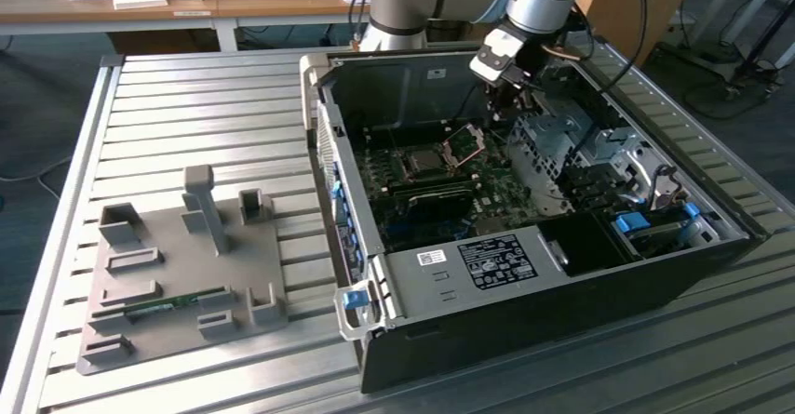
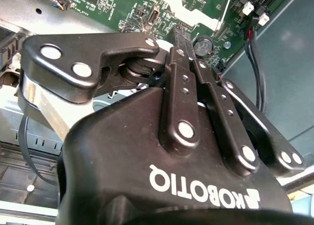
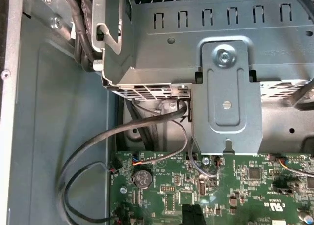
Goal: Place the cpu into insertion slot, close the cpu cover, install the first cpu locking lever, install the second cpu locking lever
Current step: 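Close the cpu cover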
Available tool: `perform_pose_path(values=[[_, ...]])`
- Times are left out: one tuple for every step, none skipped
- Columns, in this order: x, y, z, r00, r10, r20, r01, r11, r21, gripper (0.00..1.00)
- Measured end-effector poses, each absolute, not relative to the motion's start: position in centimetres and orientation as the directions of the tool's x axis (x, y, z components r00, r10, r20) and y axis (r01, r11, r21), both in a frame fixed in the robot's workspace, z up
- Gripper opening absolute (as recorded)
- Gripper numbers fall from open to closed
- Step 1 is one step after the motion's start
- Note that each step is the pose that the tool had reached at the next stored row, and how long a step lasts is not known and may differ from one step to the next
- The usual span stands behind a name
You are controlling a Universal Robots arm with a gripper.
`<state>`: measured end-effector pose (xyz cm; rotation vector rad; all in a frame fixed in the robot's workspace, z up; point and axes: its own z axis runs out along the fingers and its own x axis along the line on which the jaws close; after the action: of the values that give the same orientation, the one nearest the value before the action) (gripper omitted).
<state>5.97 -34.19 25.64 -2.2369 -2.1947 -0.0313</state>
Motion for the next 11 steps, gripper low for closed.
perform_pose_path(values=[[6.02, -34.19, 25.57, 0.019, 1.0, 0.02, 1.0, -0.019, 0.008, 0.11], [6.06, -34.19, 25.51, 0.019, 1.0, 0.02, 1.0, -0.019, 0.008, 0.11], [6.07, -34.19, 25.44, 0.019, 1.0, 0.02, 1.0, -0.019, 0.008, 0.11], [6.08, -34.19, 25.36, 0.019, 1.0, 0.019, 1.0, -0.019, 0.008, 0.11], [6.1, -34.19, 25.26, 0.019, 1.0, 0.02, 1.0, -0.019, 0.008, 0.11], [6.11, -34.19, 25.17, 0.019, 1.0, 0.02, 1.0, -0.019, 0.008, 0.11], [6.12, -34.19, 25.07, 0.019, 1.0, 0.02, 1.0, -0.019, 0.008, 0.11], [6.13, -34.19, 24.97, 0.019, 1.0, 0.02, 1.0, -0.019, 0.008, 0.11], [6.15, -34.19, 24.88, 0.019, 1.0, 0.02, 1.0, -0.019, 0.008, 0.11], [6.17, -34.19, 24.8, 0.019, 1.0, 0.02, 1.0, -0.019, 0.008, 0.11], [6.19, -34.19, 24.71, 0.019, 1.0, 0.02, 1.0, -0.019, 0.008, 0.11]])
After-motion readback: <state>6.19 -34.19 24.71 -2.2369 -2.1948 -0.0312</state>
